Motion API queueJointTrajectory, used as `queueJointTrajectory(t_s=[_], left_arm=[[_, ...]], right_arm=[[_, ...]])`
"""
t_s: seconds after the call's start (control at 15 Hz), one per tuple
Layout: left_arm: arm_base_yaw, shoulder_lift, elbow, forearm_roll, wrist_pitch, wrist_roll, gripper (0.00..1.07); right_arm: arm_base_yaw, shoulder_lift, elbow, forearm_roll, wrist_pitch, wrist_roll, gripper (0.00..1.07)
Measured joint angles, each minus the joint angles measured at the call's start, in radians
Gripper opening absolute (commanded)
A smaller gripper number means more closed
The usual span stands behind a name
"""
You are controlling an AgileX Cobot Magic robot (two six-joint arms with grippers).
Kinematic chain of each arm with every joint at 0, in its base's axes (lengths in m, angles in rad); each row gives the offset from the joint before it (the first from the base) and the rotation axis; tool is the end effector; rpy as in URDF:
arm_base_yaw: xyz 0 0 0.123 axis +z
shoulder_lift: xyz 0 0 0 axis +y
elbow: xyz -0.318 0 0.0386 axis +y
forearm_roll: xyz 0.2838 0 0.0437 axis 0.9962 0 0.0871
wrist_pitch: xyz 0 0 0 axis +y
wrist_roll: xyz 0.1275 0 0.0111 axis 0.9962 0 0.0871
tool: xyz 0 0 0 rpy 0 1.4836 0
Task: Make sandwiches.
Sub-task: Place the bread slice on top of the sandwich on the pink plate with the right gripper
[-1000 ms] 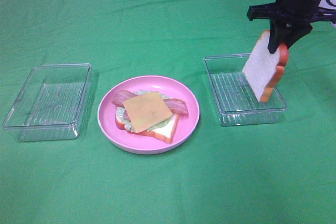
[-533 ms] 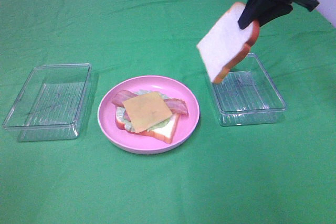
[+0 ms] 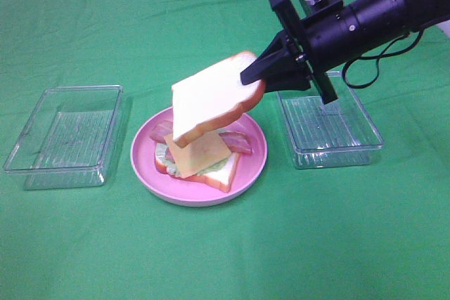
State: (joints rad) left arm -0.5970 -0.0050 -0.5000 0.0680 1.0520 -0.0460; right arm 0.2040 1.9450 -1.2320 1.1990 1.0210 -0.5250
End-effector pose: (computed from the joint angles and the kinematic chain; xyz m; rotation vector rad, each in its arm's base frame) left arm 0.0237 -0.0070 0.2789 0.5531 1.9677 -0.3233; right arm 0.3969 0.1860 0.1810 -0.0055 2.6968 1.4320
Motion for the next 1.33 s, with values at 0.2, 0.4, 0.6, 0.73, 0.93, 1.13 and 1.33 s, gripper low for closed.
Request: queueJointTrajectory(t_s=[0.2,0.4,0.6,0.73,0.93,1.13,1.33], left_arm=[[0.000,0.000,0.000,-0.001,0.000,0.000,0.78],[0.000,0.000,0.000,-0.001,0.000,0.000,0.78],[0.000,0.000,0.000,-0.001,0.000,0.000,0.78],[0.000,0.000,0.000,-0.001,0.000,0.000,0.78],[0.000,0.000,0.000,-0.002,0.000,0.000,0.78],[0.000,0.000,0.000,-0.002,0.000,0.000,0.78],[0.000,0.000,0.000,-0.002,0.000,0.000,0.78]], right_arm=[[0.088,0.044,0.029,0.100,-0.110,-0.015,0.00],[0.117,0.098,0.029,0.180,-0.157,-0.019,0.00],[0.118,0.145,0.032,0.206,-0.189,-0.019,0.04],[0.118,0.161,0.032,0.208,-0.199,-0.019,0.29],[0.118,0.161,0.032,0.203,-0.206,-0.019,0.68],[0.118,0.160,0.032,0.131,-0.206,-0.019,0.76],[0.118,0.131,0.032,0.040,-0.211,-0.007,0.76]])
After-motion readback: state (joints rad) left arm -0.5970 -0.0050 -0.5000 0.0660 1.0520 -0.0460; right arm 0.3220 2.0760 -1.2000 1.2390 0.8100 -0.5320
